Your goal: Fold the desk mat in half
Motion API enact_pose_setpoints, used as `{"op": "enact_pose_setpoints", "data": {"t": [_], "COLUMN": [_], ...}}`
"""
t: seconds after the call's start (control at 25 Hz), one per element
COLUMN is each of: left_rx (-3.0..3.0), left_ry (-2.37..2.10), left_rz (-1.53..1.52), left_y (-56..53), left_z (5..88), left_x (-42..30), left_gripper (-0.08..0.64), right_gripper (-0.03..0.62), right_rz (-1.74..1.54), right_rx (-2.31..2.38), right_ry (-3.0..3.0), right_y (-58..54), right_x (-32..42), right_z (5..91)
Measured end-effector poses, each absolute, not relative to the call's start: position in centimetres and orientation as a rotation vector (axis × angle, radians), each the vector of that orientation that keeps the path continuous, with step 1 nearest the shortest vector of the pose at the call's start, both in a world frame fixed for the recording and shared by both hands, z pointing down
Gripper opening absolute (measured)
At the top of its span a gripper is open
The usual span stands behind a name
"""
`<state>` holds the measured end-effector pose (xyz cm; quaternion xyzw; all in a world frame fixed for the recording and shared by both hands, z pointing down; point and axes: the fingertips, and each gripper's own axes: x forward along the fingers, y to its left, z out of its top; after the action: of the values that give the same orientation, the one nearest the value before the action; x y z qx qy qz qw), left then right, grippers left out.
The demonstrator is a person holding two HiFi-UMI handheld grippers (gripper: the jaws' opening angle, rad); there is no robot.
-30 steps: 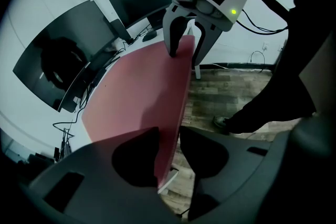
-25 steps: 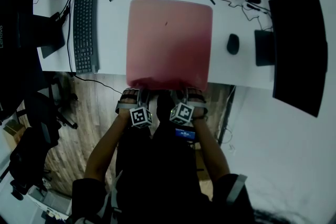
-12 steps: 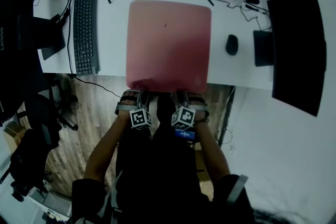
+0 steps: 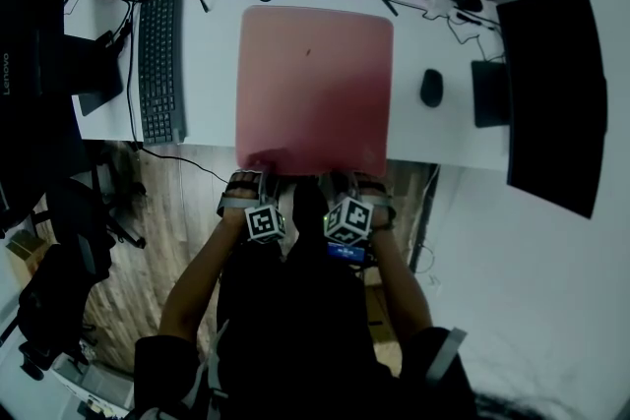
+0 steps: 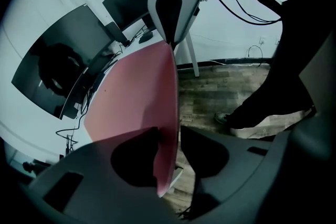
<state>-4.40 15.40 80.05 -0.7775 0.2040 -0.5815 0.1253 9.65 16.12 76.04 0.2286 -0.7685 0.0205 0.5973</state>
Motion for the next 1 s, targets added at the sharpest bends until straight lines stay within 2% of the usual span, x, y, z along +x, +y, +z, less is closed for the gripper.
{"op": "enact_pose_setpoints", "data": {"t": [0.2, 0.68, 1.0], "left_rx": [-2.261, -2.246, -2.325], "left_ry": [0.593, 0.687, 0.680], "left_rz": [-1.698, -1.663, -1.681], "left_y": [15.1, 13.7, 13.2], "left_z": [79.2, 76.5, 74.9], "left_x": [-4.4, -4.8, -5.1], "left_gripper": [0.146, 0.023, 0.020], "right_gripper": [0.017, 0.017, 0.015], "right_rz": [0.073, 0.059, 0.047], "right_rx": [0.527, 0.487, 0.490], "right_ry": [-1.806, -1.826, -1.877], "right_y": [15.4, 14.6, 13.6], "right_x": [9.6, 9.5, 9.3], "right_z": [75.1, 73.8, 71.5]}}
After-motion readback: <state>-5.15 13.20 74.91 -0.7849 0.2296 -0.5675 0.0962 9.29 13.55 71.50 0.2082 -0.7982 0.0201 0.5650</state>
